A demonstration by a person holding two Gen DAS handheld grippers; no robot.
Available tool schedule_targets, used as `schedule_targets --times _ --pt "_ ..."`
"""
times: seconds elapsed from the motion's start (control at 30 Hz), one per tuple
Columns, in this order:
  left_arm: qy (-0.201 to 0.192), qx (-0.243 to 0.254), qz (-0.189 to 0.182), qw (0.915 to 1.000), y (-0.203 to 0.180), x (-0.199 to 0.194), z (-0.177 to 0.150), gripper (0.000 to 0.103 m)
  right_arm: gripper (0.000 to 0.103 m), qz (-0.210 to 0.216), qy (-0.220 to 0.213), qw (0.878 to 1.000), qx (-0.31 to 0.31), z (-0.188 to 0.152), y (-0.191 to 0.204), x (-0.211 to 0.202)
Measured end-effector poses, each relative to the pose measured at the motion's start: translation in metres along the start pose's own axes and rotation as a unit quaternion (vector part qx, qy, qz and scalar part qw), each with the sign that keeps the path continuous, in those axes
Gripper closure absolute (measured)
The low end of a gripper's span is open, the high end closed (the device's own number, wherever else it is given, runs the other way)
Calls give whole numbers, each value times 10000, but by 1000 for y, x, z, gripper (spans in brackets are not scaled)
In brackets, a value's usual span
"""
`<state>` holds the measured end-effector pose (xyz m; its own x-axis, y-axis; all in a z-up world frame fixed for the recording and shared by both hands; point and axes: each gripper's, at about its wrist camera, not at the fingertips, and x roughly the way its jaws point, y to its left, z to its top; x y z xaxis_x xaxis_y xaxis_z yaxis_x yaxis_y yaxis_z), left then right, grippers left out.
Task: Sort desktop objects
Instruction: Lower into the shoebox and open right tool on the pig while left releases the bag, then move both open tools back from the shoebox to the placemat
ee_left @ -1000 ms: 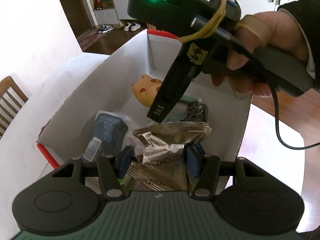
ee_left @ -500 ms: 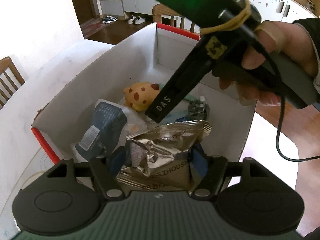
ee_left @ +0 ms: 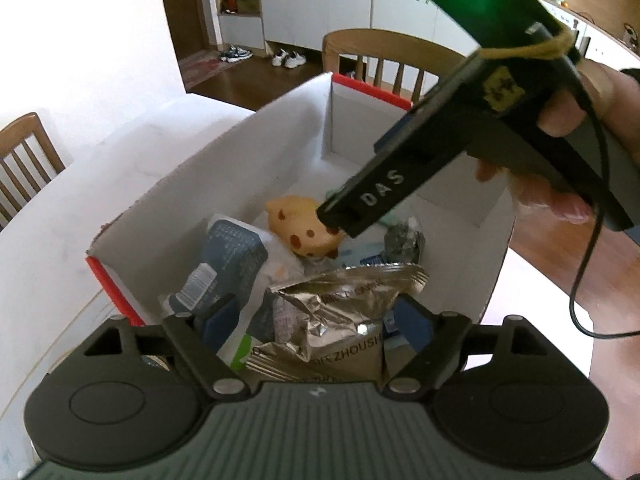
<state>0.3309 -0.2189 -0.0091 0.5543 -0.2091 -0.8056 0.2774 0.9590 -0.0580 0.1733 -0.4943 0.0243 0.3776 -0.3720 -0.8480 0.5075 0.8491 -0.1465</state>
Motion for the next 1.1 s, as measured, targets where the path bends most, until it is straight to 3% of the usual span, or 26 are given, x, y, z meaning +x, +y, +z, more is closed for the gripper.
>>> schedule_targets --times 0.17,0.33,0.73,1.1 --pt "-99 -50 75 9999 1 -4 -1 15 16 20 -144 9999 7 -4 -1 -17" --pt "-323 -221 315 9987 2 -9 -6 3 13 56 -329 9994 47 -1 -2 -33" --pt "-742 -728 165 9944 12 -43 -25 0 9 122 -623 9979 142 -13 4 -65" --pt "-895 -709 153 9933 13 -64 -34 0 9 192 -948 9952 138 -23 25 -94"
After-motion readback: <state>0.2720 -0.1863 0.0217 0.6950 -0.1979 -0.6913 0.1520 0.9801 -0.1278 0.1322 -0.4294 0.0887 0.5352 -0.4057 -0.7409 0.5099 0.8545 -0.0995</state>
